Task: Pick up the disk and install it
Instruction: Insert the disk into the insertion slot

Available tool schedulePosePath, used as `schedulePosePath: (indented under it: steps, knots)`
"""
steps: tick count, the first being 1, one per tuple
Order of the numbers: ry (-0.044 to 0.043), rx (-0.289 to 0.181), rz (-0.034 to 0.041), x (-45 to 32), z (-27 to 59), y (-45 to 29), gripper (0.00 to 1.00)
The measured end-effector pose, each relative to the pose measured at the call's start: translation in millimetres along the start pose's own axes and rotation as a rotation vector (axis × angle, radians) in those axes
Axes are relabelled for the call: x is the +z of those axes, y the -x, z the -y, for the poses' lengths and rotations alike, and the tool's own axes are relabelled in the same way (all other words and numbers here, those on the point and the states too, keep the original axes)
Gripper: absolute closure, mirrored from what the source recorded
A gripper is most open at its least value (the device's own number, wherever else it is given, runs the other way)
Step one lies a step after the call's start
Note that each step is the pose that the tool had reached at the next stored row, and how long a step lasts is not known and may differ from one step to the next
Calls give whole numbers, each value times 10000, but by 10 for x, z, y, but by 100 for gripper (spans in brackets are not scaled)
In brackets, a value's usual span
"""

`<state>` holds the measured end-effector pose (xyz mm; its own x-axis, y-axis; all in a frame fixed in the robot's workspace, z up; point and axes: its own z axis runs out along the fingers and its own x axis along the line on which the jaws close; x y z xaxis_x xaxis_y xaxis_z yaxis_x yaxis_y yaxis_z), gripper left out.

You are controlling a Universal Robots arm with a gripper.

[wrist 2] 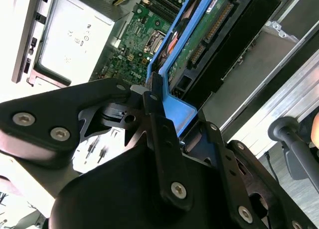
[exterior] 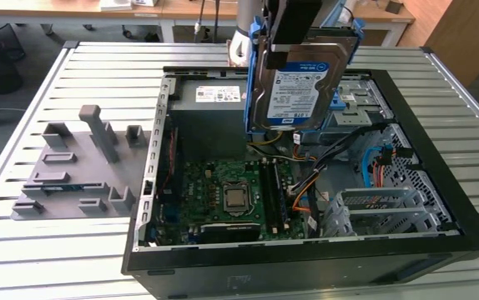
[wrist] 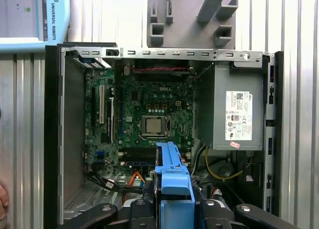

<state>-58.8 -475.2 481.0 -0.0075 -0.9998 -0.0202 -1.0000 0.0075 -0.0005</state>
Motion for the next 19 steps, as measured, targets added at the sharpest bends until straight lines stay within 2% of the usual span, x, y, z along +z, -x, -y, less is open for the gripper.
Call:
schedulePosePath:
  steps: [6, 15, 19]
  knots:
    - [0, 8, 0, 1, 1, -30, 64]
    - [-1, 61, 0, 6, 2, -239, 64]
    - [-2, 68, 2, 15, 2, -268, 64]
